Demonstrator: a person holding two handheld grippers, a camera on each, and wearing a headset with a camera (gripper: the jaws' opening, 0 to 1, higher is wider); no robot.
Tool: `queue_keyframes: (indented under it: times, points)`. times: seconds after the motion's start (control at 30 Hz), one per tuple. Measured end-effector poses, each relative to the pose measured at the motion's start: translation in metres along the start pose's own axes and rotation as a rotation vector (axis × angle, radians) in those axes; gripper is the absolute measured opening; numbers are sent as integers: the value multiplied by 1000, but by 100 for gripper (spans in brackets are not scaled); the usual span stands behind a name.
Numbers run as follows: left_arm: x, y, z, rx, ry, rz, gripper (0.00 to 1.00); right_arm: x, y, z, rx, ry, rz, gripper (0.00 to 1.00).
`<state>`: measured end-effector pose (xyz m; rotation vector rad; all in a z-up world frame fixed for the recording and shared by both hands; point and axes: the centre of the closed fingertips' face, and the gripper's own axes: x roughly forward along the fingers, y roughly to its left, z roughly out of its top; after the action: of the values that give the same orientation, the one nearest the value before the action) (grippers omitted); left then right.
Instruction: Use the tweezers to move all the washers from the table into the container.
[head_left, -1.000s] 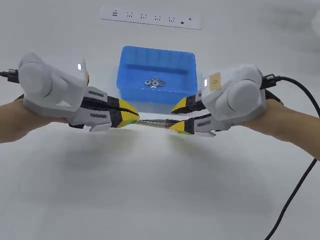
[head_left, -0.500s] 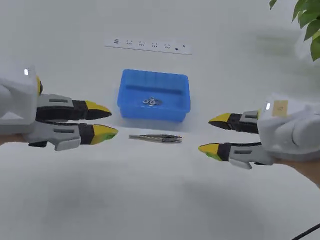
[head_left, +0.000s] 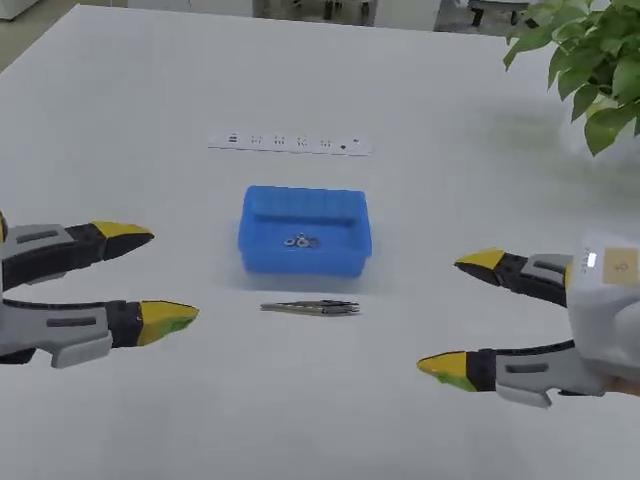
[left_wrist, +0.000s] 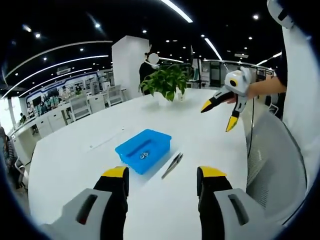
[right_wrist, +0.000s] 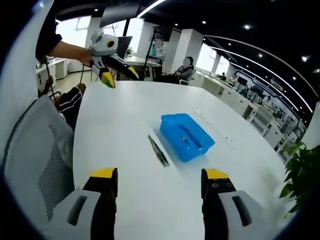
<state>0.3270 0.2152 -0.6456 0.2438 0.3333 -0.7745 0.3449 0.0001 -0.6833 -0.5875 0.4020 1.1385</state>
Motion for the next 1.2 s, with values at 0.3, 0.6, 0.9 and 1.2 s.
queue_keyframes:
  times: [0.3, 0.6, 0.9, 1.2]
  points:
    - [-19, -31, 2, -17, 15, -65, 97, -11, 15, 13, -43, 21, -2, 89]
    - [-27, -37, -3, 12, 42, -39, 100, -16, 26, 21, -38, 3, 12, 100]
    - [-28, -34, 6, -20, -25, -15, 100, -16, 17, 37, 17, -62, -18, 100]
    - [-15, -47, 11, -4, -21, -40, 100, -19, 18, 45, 37, -93, -26, 100]
